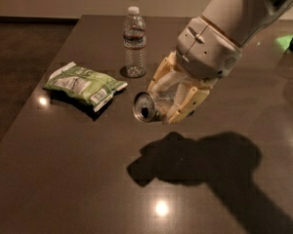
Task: Place redbull can upright
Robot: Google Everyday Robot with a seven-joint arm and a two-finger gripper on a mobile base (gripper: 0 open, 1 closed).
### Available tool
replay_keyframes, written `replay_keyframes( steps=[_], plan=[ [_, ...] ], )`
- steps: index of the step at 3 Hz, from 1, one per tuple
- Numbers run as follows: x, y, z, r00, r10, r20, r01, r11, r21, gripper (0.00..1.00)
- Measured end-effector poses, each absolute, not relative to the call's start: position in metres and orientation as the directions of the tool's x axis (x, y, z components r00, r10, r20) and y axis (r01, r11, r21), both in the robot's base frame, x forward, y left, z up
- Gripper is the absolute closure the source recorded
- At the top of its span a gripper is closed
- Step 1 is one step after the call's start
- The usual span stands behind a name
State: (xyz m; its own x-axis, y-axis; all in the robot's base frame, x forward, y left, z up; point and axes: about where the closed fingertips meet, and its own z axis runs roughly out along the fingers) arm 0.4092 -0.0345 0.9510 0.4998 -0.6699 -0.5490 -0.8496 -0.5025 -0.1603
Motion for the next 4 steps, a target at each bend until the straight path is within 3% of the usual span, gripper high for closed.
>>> replay_keyframes(
  steps=[2, 4],
  plan=[
    [0.407, -0.020, 0.974, 0.162, -0.721, -0.674, -0.978, -0.208, -0.012, 1.00],
    [0.407, -0.014, 0.984, -0.025, -0.660, -0.751, -0.989, -0.093, 0.115, 1.00]
  ],
)
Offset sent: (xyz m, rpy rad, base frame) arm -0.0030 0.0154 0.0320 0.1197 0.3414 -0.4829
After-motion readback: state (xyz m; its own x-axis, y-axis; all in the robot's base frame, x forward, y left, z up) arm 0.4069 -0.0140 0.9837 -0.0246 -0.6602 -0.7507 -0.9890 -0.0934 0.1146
